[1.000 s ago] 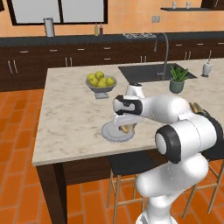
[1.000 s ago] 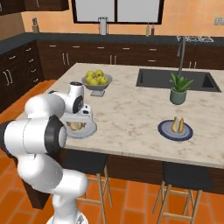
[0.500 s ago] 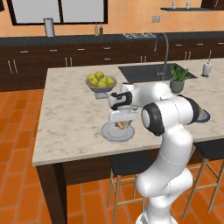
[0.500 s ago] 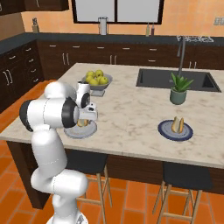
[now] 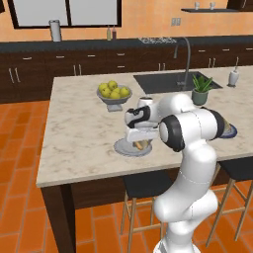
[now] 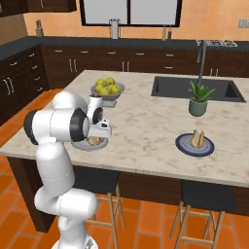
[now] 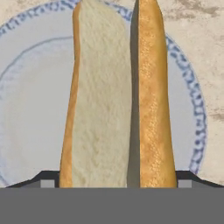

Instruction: Place one bun and one sausage from the bowl on each plate.

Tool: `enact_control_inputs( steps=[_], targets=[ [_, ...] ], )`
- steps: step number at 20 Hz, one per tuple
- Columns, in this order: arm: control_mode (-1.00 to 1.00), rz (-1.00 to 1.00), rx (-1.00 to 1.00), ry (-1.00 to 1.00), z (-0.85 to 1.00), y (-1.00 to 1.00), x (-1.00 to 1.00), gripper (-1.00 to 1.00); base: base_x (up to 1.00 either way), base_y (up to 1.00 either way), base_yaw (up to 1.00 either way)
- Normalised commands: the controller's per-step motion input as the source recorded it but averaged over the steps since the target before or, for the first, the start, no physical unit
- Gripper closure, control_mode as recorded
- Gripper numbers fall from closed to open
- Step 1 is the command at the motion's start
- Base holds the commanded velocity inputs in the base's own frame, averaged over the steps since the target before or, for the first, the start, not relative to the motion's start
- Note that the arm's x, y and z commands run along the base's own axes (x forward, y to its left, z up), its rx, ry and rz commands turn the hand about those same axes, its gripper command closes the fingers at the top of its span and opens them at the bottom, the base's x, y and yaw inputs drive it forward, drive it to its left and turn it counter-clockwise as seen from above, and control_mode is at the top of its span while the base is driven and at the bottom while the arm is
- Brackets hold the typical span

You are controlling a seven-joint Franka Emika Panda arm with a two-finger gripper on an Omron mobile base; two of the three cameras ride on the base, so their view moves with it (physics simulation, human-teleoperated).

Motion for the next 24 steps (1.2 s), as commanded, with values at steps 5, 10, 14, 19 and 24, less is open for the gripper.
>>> enact_control_inputs(
  steps=[5, 10, 14, 19, 24],
  targets=[
    [-1.0, 0.0, 0.0, 0.0, -0.03, 0.07, 0.01, 1.0, 0.0, 0.0, 0.0],
    [-1.0, 0.0, 0.0, 0.0, 0.01, 0.0, 0.0, -1.0, 0.0, 0.0, 0.0],
    [-1.0, 0.0, -0.05, 0.01, 0.16, 0.0, 0.0, -1.0, 0.0, 0.0, 0.0],
    [-1.0, 0.0, -0.02, 0.0, 0.43, 0.11, -0.14, -1.0, 0.0, 0.0, 0.0],
    [-1.0, 0.0, -0.02, 0.0, 0.49, 0.03, -0.48, -1.0, 0.0, 0.0, 0.0]
  ],
)
